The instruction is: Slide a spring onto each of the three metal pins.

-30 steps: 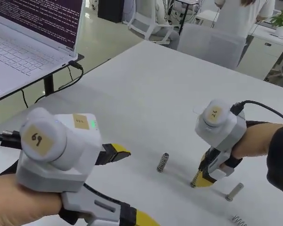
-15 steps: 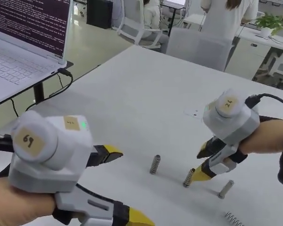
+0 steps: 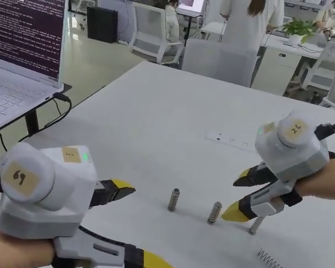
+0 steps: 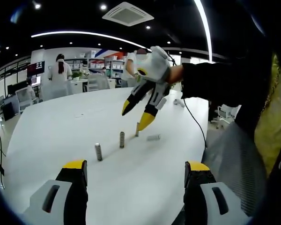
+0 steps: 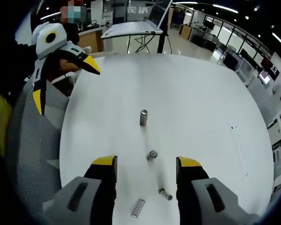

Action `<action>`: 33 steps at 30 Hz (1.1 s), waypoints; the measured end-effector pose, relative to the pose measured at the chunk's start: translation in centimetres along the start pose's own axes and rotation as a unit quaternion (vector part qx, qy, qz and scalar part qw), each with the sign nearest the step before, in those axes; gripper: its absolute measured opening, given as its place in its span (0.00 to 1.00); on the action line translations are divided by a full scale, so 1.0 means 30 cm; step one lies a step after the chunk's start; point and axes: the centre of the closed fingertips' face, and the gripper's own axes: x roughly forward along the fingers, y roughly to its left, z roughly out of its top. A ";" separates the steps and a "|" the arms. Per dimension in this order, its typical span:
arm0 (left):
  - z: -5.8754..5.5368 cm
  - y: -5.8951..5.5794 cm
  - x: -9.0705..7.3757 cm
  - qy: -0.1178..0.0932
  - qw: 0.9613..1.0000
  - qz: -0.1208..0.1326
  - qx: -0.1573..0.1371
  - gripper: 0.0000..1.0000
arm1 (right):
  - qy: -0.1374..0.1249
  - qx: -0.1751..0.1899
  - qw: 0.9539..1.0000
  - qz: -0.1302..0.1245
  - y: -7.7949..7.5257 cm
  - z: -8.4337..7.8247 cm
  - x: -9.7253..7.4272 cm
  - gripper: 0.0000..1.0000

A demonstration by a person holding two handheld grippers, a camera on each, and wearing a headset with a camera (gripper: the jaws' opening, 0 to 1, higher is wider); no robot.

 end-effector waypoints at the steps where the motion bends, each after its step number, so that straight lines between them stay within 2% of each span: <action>1: 0.000 -0.001 0.001 0.000 1.000 -0.001 0.000 0.83 | -0.009 0.002 1.000 -0.003 -0.002 0.004 -0.005 0.50; 5: -0.002 -0.002 0.004 0.001 1.000 -0.003 -0.002 0.83 | -0.033 0.014 0.999 -0.022 0.001 0.006 -0.039 0.55; 8: -0.005 -0.003 0.008 0.003 1.000 -0.006 -0.001 0.83 | -0.037 0.019 0.999 -0.033 0.005 -0.006 -0.057 0.56; 11: -0.005 -0.006 0.013 0.004 1.000 -0.009 -0.002 0.83 | -0.054 0.031 0.997 -0.041 0.007 -0.003 -0.079 0.57; 16: -0.001 -0.010 0.025 0.005 1.000 -0.014 0.000 0.82 | -0.081 0.042 0.994 -0.060 0.018 0.004 -0.127 0.60; 20: 0.007 -0.015 0.035 0.004 1.000 -0.019 0.002 0.83 | -0.091 0.051 0.992 -0.072 0.024 -0.005 -0.159 0.60; 22: 0.010 -0.016 0.040 0.004 1.000 -0.021 0.004 0.82 | -0.105 0.063 0.989 -0.077 0.029 -0.007 -0.180 0.61; 33: 0.022 -0.028 0.068 0.006 1.000 -0.029 0.007 0.82 | -0.123 0.099 0.982 -0.102 0.048 -0.093 -0.239 0.63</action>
